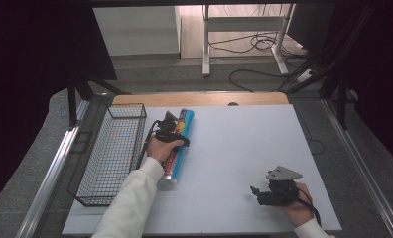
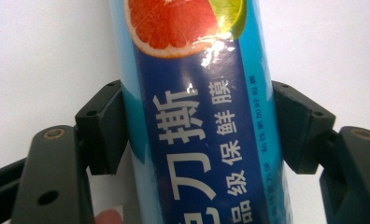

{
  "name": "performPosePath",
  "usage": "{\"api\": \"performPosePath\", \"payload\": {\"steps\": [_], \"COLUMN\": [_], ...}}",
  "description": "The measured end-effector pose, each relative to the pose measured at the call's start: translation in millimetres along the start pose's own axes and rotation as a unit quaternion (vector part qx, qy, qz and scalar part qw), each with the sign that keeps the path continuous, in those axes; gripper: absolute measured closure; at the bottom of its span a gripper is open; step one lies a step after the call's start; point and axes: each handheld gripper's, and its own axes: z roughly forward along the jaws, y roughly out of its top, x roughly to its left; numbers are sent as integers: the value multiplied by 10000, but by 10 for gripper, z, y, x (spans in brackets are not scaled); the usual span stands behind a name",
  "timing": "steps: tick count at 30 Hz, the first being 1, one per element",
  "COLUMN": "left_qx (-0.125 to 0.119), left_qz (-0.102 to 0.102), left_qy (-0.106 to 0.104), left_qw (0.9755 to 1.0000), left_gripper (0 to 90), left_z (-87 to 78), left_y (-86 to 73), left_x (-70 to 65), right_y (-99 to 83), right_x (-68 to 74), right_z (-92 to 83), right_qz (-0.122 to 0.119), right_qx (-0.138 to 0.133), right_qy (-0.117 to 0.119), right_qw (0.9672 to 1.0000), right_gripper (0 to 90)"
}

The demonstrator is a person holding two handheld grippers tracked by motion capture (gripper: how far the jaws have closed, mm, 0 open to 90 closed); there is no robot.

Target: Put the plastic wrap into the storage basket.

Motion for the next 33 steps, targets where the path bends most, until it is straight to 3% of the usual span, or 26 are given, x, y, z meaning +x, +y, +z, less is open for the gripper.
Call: {"api": "performPosePath", "payload": {"steps": [8, 13, 19, 26, 33], "left_qx": [70, 35, 59, -82, -169], "left_qz": [92, 122, 229, 438, 487], "left_qy": [-187, -286, -344, -372, -456], "left_qw": [9998, 9995, 9991, 9983, 9976], "left_gripper": [310, 313, 314, 315, 315], "left_z": [-7, -99, -284, -686, -846], "left_y": [4, -5, -21, 17, -21], "left_x": [-50, -35, -39, -112, -104], "right_y": [-2, -1, 11, 16, 22], "right_x": [-7, -19, -14, -23, -21], "right_z": [-4, -13, -25, -34, -46], "right_qz": [-2, 6, 11, 52, 31], "right_qx": [-16, -24, -49, -70, -79], "right_qy": [-36, -65, -74, -86, -98], "right_qw": [10000, 10000, 10000, 9999, 9999], "right_gripper": [167, 167, 167, 167, 167]}}
